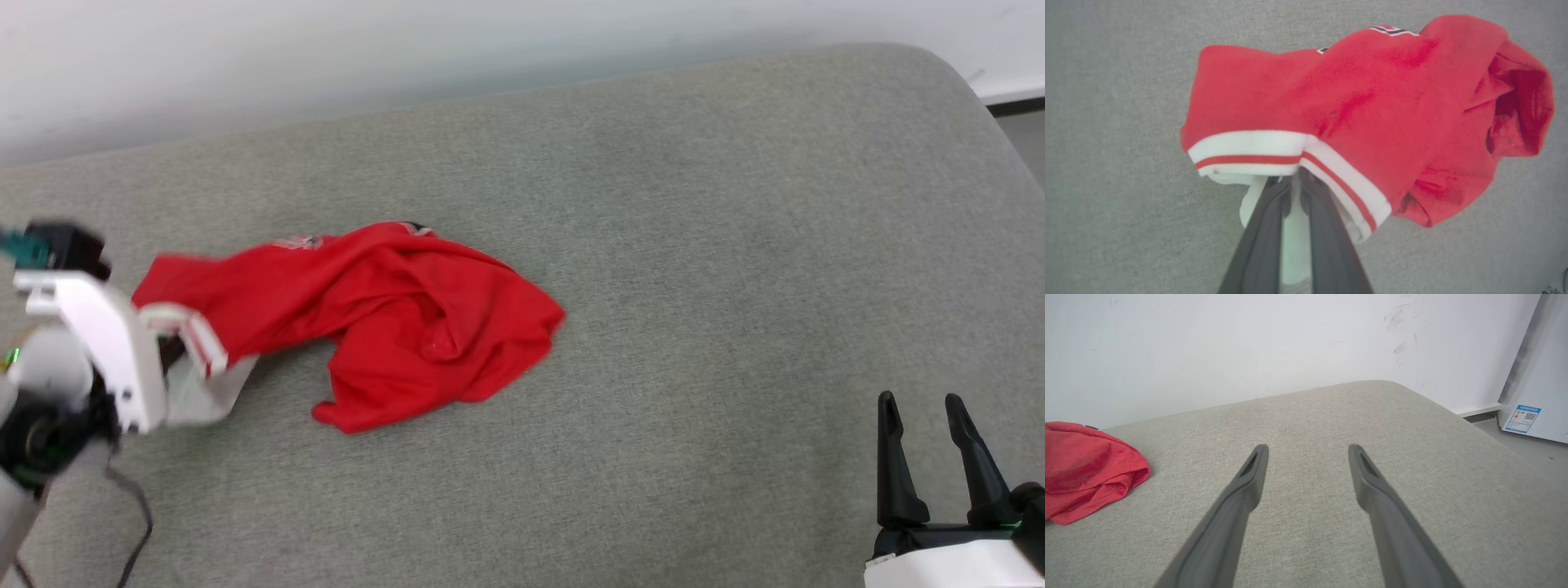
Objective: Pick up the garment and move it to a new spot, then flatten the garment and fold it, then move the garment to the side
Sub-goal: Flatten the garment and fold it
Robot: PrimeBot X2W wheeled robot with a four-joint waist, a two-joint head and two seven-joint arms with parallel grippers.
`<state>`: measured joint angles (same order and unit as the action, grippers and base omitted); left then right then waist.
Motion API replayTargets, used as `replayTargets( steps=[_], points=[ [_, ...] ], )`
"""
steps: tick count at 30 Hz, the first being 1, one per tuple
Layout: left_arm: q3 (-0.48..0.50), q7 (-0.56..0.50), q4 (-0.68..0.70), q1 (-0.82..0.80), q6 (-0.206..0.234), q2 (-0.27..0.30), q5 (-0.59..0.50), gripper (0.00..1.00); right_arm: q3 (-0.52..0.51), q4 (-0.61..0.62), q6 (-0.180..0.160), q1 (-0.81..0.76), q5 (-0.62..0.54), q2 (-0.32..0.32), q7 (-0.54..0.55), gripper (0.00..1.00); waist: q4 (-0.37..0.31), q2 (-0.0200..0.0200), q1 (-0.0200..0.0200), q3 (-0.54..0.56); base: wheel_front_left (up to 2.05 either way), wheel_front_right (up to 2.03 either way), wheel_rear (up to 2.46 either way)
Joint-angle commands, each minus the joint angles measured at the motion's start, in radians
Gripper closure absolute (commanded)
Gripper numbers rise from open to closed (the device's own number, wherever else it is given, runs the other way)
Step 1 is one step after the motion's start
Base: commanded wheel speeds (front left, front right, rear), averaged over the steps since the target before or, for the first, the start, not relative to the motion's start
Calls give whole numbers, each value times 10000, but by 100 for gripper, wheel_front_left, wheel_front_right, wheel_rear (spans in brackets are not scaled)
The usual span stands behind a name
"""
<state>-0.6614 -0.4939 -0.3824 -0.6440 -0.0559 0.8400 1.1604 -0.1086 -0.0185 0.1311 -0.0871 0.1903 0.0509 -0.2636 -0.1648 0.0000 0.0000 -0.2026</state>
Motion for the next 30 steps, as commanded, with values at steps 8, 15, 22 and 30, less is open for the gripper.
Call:
replayTargets(
  steps=[8, 15, 22, 30],
  points=[
    [484, 1031, -659, 1715, 836, 5, 658, 100, 52, -62, -7, -79, -3, -3, -17, 0, 208, 0, 0, 58, 0, 0, 0],
    [563, 1627, -1099, 1318, 726, -371, 486, 0, 60, -84, -7, -25, -39, -3, -17, 0, 251, 0, 0, 128, 0, 0, 0],
    [779, 1409, -158, 470, 890, -130, 359, 0, -36, -76, -7, -202, -55, -4, -17, 0, 368, 0, 0, 320, 0, 0, 0],
    [349, 277, 1745, -320, 1402, -158, 60, 0, 85, -133, -7, -131, 175, -4, -15, 0, 273, 0, 0, 367, 0, 0, 0]
  ],
)
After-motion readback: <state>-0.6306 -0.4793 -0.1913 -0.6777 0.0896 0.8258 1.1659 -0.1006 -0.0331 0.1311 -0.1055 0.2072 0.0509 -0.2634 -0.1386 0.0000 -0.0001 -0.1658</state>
